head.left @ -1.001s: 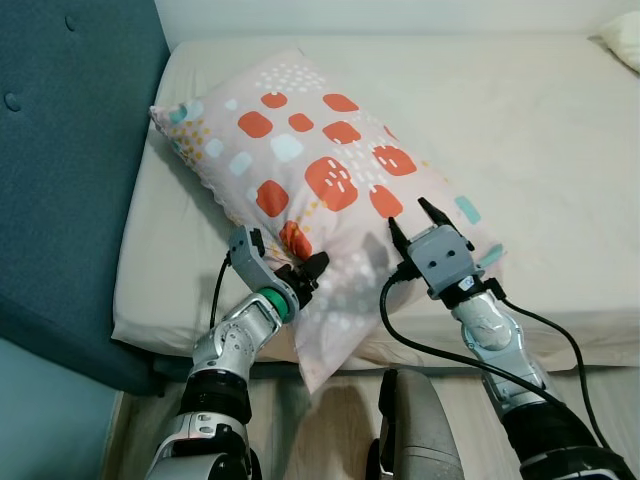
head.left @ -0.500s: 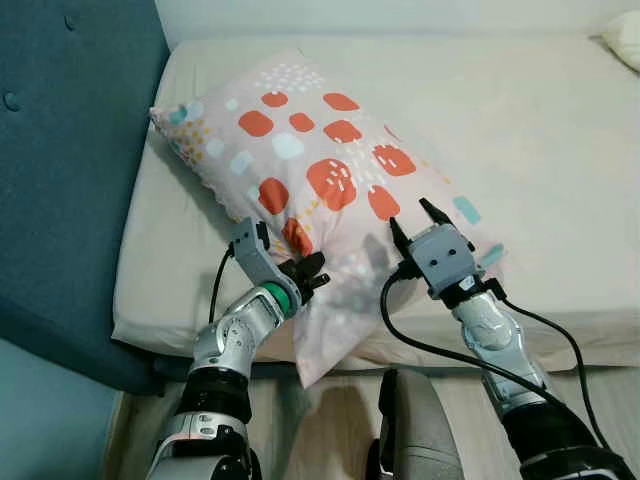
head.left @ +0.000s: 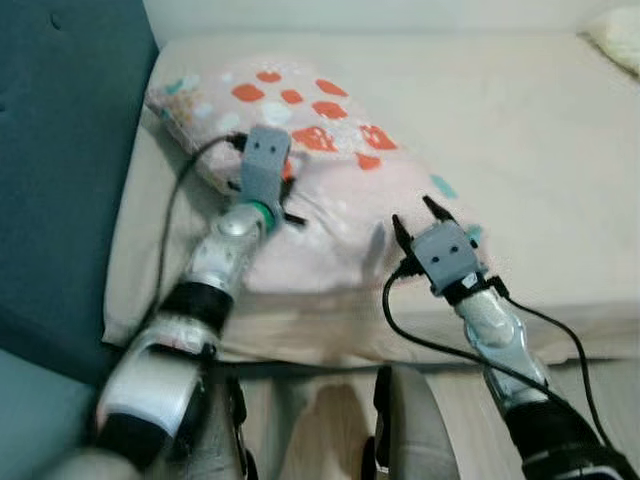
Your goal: Clean up the room
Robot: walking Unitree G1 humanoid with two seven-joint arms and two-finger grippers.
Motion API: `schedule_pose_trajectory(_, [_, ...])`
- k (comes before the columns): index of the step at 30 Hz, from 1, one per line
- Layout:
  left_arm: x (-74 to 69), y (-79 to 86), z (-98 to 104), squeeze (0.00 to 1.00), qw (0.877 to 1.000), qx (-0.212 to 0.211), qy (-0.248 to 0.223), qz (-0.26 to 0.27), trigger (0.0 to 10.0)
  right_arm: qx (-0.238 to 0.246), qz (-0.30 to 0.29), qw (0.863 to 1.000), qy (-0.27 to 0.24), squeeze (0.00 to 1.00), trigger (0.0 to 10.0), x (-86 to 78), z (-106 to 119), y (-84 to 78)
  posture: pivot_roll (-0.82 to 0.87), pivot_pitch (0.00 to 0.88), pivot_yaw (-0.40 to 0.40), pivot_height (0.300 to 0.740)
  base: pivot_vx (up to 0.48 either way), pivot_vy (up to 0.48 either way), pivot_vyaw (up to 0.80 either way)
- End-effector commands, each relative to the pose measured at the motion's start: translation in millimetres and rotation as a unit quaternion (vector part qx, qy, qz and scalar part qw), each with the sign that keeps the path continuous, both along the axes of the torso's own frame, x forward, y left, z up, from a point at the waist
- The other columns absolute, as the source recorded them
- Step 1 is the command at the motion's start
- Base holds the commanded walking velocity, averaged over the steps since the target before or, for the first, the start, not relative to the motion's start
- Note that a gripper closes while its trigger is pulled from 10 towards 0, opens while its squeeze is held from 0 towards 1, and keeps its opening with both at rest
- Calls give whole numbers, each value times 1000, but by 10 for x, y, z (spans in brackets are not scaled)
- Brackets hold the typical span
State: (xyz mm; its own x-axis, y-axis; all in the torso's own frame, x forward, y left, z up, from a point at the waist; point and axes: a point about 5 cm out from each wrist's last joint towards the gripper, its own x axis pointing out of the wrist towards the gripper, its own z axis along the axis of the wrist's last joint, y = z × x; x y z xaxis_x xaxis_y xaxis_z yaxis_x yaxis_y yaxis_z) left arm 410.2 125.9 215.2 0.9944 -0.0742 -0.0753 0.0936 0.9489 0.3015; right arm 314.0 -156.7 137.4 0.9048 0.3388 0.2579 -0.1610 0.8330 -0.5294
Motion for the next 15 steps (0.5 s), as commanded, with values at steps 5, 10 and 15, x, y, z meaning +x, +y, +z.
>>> schedule_pose_trajectory(5, [96,446,383,0,981,126,-83,122,10000,5,0,1000,12,0,10000,-53,-73,25,-57,93,46,579,0,0,0])
schedule_pose_trajectory(10, [87,736,626,0,958,157,-129,203,10000,5,0,1000,13,0,10000,-56,-76,17,-58,96,45,579,0,0,0])
schedule_pose_trajectory(15, [4,1061,877,0,918,159,-197,306,10000,6,-1,1000,15,0,10000,-52,-80,15,-53,100,41,579,0,0,0])
